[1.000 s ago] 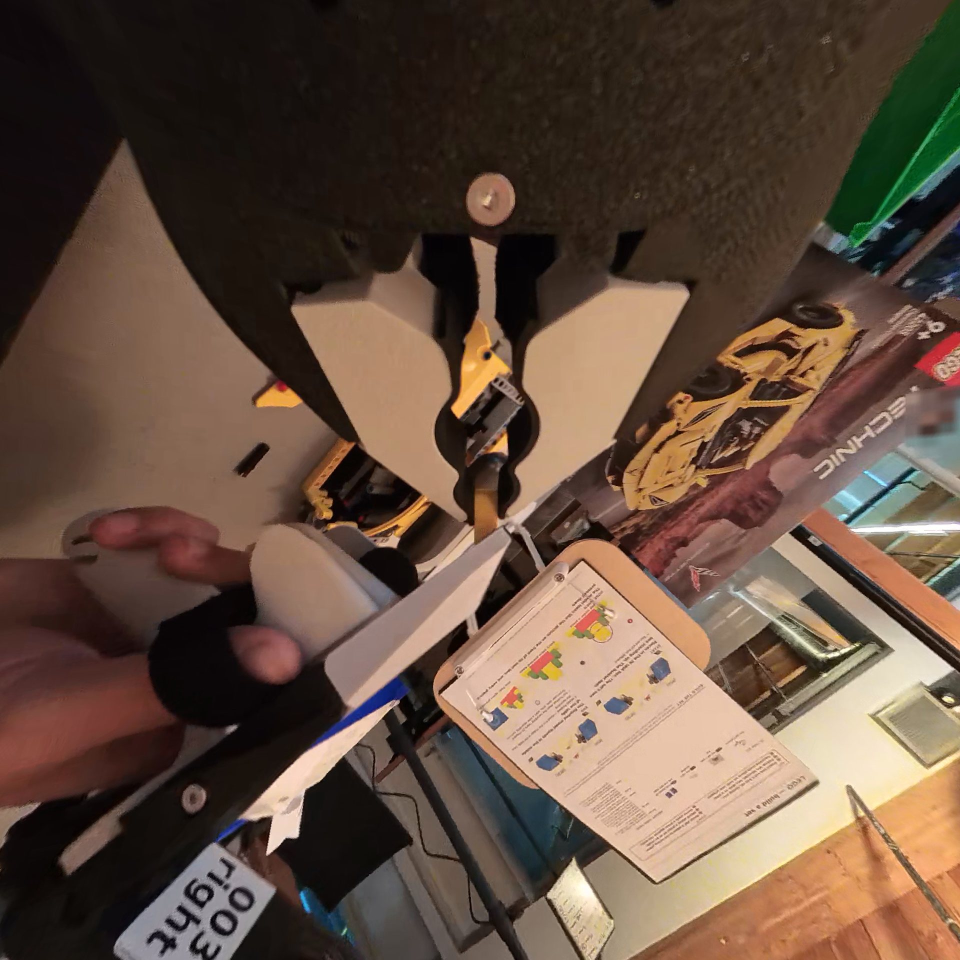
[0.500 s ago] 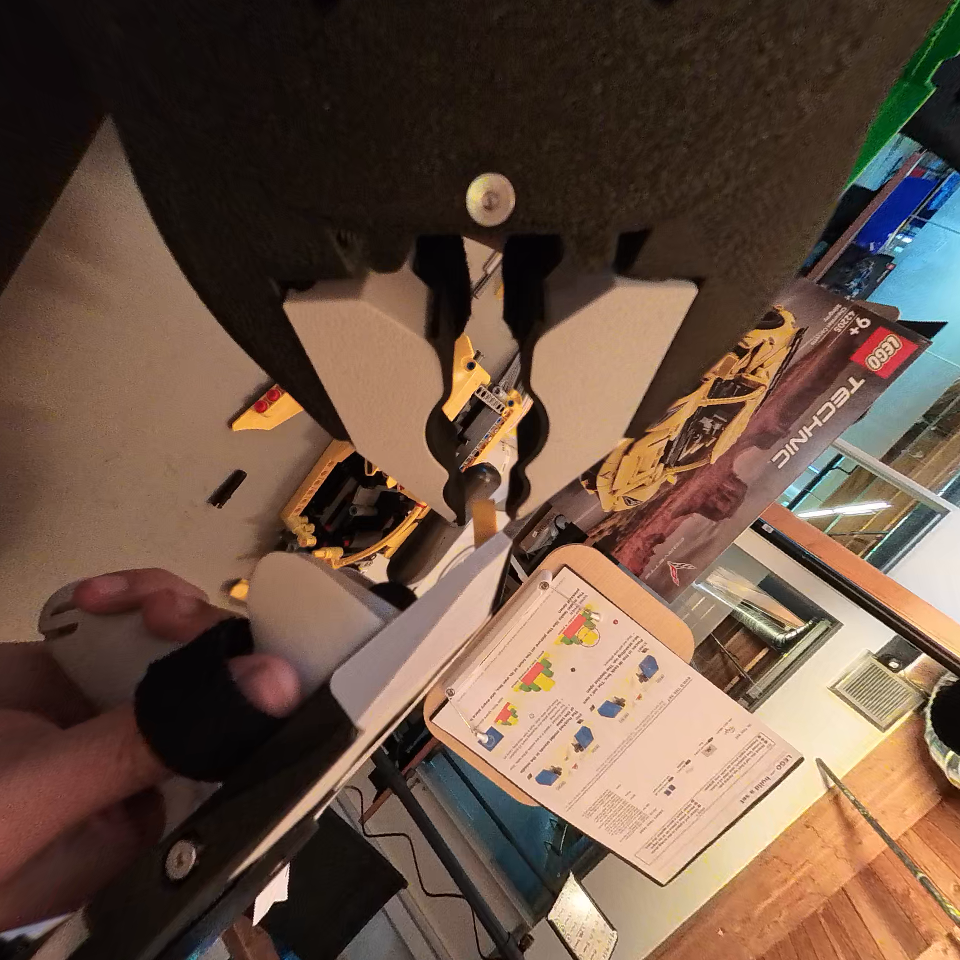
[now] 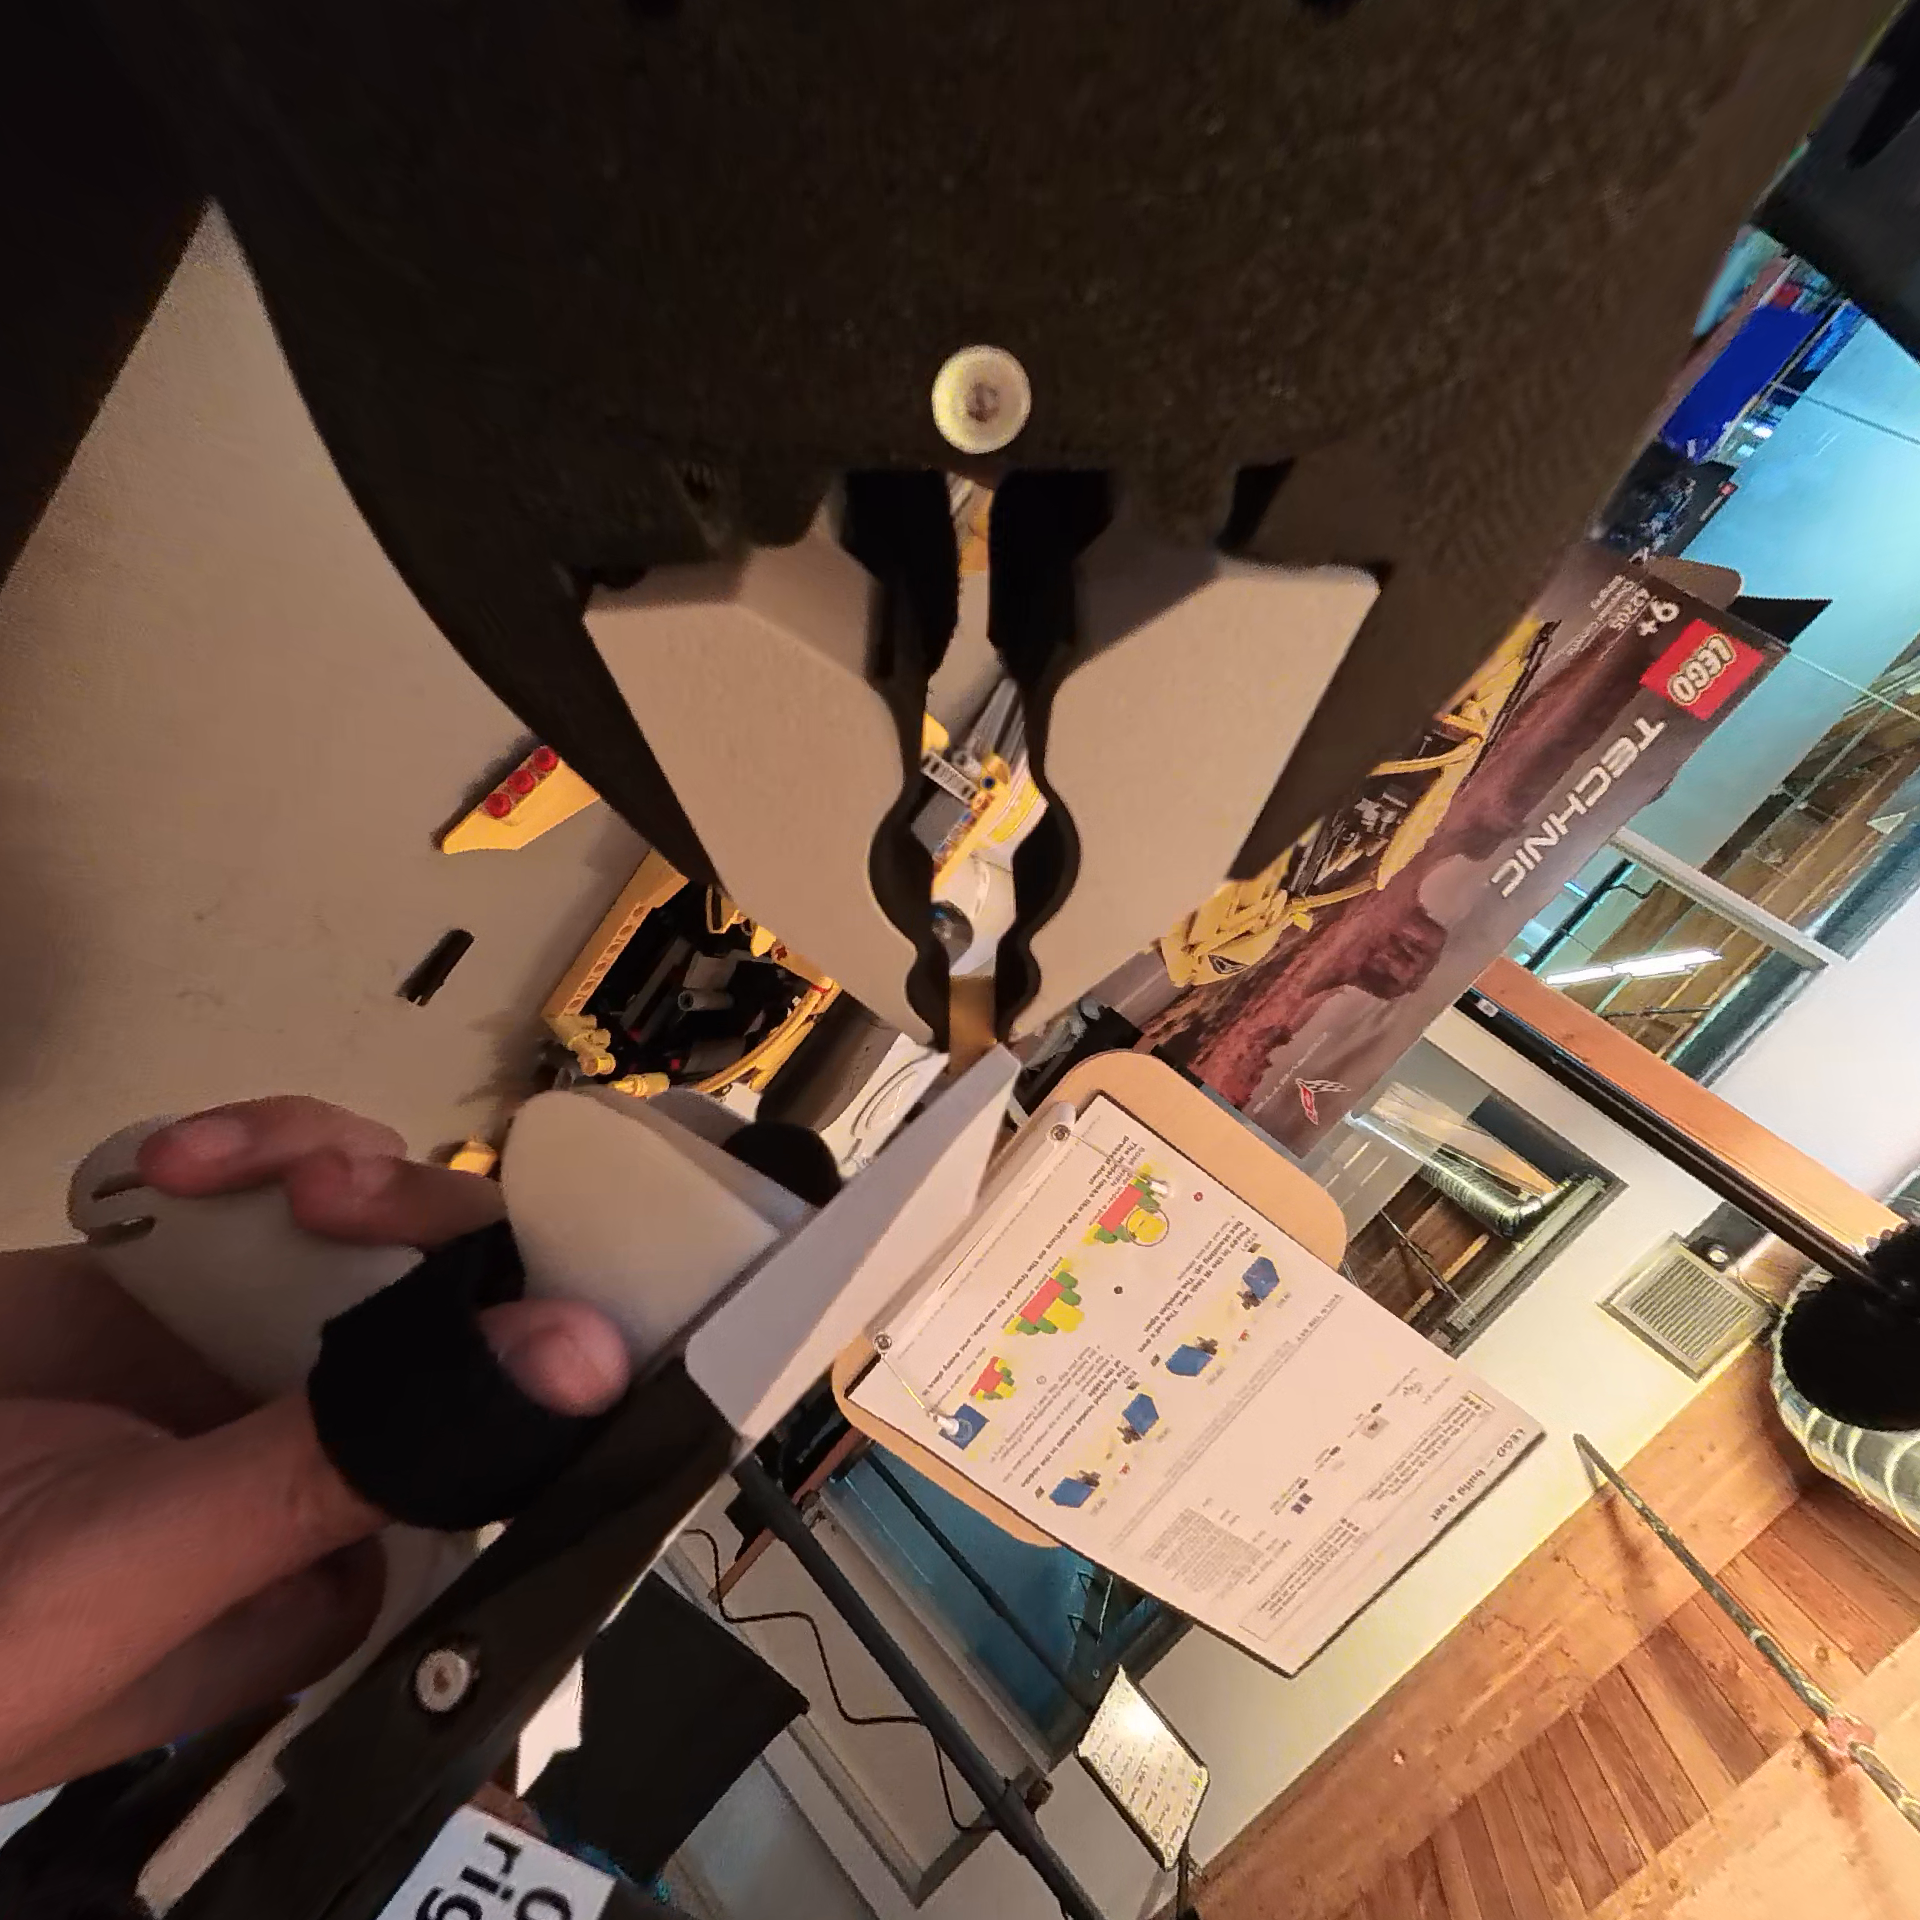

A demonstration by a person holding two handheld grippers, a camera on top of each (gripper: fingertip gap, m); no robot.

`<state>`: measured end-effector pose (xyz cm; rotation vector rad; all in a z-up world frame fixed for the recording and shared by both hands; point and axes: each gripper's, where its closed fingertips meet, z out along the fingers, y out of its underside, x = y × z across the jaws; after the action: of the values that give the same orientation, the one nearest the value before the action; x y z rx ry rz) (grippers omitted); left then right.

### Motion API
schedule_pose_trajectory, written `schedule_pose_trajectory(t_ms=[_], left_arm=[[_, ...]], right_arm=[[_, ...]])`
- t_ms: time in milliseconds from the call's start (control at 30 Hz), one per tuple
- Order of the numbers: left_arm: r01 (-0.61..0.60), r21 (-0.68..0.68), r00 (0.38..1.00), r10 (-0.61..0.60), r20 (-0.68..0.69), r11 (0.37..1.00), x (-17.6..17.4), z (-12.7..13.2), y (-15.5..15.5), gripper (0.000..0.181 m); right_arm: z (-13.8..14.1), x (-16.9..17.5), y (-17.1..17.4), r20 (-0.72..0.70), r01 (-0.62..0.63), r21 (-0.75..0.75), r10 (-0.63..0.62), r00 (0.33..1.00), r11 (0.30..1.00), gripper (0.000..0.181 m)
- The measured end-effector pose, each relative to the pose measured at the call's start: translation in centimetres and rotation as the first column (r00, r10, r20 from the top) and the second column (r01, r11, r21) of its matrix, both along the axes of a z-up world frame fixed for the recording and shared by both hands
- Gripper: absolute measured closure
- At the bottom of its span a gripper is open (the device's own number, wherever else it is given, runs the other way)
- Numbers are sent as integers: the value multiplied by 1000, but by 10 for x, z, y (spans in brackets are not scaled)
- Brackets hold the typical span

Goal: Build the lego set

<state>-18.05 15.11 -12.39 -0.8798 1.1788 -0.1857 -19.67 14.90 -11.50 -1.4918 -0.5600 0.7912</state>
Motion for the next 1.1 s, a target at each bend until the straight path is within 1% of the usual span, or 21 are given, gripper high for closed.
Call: schedule_pose_trajectory(t_ms=[167, 333, 533, 633, 700, 733, 800, 833, 867, 900, 933, 967, 1000, 1033, 1100], left_arm=[[3, -42, 1000, -2, 13, 999, -1, 0, 2, 174], [-48, 52, 999, 49, -3, 997, -1, 0, 2, 173], [-51, 79, 999, 52, -11, 996, 0, 0, 1, 173], [-45, 90, 999, 48, -25, 995, -1, -1, 0, 174], [-23, 6, 1000, 23, -11, 1000, -1, -2, 3, 174], [-18, -59, 1000, 18, 3, 998, -3, -3, 7, 174], [-4, -194, 999, 11, 39, 981, -8, -4, 17, 174], [10, -262, 998, 7, 62, 965, -10, -4, 22, 174], [28, -328, 996, 1, 88, 944, -13, -4, 26, 174], [47, -392, 994, -4, 112, 919, -14, -5, 30, 174], [64, -453, 992, -6, 128, 889, -15, -7, 33, 174], [77, -504, 991, -9, 135, 860, -14, -10, 36, 174], [87, -543, 990, -14, 137, 836, -13, -13, 38, 174], [92, -567, 991, -16, 136, 819, -12, -16, 39, 174], [87, -576, 992, -15, 129, 813, -11, -18, 39, 174]], right_arm=[[-4, -1, 1, 25, 8, -6, -8, 1000, 1000, 167], [-6, 0, 1, 52, 26, -9, -25, 998, 1000, 168], [-7, 0, 1, 34, 8, -38, -7, 999, 999, 168], [-8, 0, 1, 45, 5, -29, -4, 999, 1000, 168], [-5, 2, 0, 52, -8, -5, 8, 999, 1000, 166], [1, 8, -1, 37, -13, 10, 12, 999, 1000, 160], [12, 33, 0, 40, 17, 23, -18, 999, 1000, 156], [10, 51, 2, 86, 47, -2, -47, 995, 999, 155], [1, 68, 1, 156, 59, -57, -50, 987, 997, 152], [-14, 81, -4, 233, 57, -149, -21, 972, 987, 152], [-35, 95, -12, 327, 66, -242, 17, 945, 968, 151], [-59, 110, -20, 425, 105, -315, 41, 904, 943, 148], [-81, 121, -28, 496, 144, -362, 60, 866, 921, 141], [-99, 126, -35, 526, 166, -395, 74, 847, 903, 140], [-119, 119, -43, 505, 162, -422, 83, 859, 892, 146]])
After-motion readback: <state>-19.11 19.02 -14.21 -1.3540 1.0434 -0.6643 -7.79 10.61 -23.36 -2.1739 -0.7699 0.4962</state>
